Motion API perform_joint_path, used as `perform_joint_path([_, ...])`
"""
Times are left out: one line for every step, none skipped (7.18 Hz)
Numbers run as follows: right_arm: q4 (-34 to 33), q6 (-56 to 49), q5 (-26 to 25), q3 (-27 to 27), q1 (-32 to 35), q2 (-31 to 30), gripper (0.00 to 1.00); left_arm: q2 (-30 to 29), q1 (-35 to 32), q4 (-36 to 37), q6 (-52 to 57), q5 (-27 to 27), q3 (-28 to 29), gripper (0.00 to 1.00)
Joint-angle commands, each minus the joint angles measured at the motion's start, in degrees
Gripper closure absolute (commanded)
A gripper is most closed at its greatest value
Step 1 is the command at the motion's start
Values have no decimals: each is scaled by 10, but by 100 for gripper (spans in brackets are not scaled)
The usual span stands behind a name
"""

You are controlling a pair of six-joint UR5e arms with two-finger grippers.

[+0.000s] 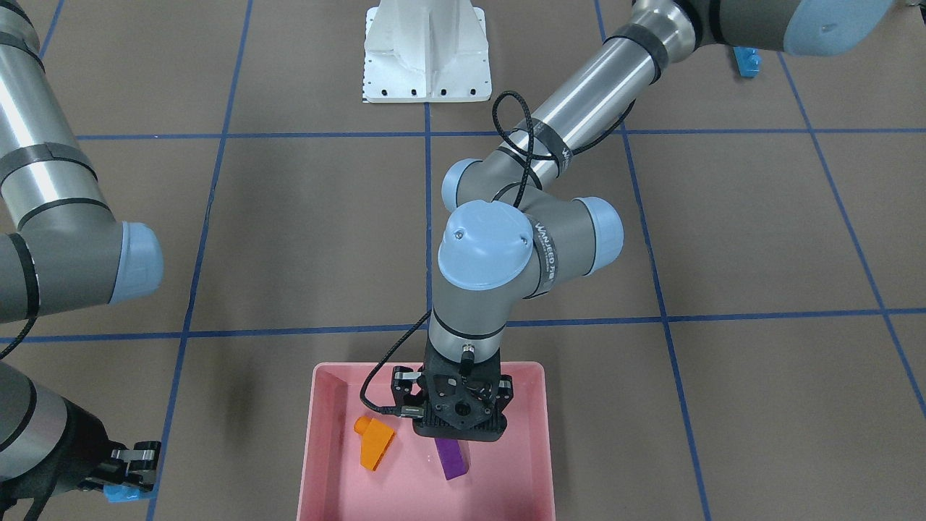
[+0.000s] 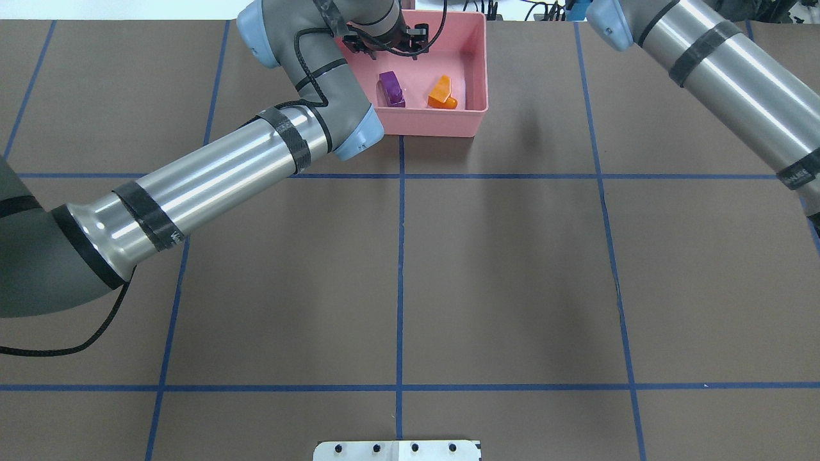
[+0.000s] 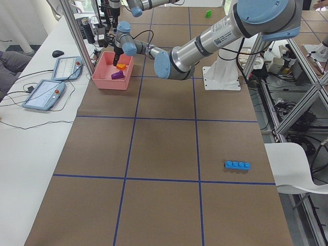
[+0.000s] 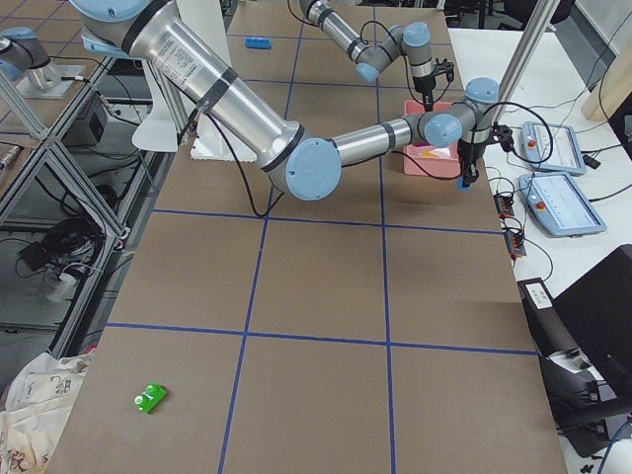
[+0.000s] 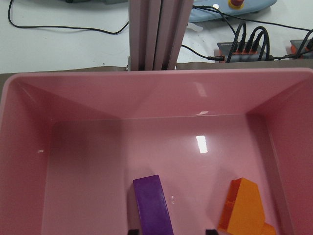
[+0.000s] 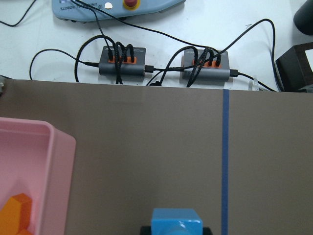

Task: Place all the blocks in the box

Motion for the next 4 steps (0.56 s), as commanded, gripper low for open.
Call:
perform_joint_path([-4, 45, -2, -3, -20, 34, 100, 3, -21, 8, 2, -44, -14, 0])
perform_joint_path([-2, 52, -11, -3, -34, 45, 100, 3, -43, 63, 13, -82, -30, 0])
perform_joint_path([1, 75, -45, -5, -55, 60, 100, 6, -55, 133, 71, -104, -71, 0])
perform_joint_path([14, 89, -76, -5, -76, 66, 100, 20, -67, 193, 105, -110, -108, 0])
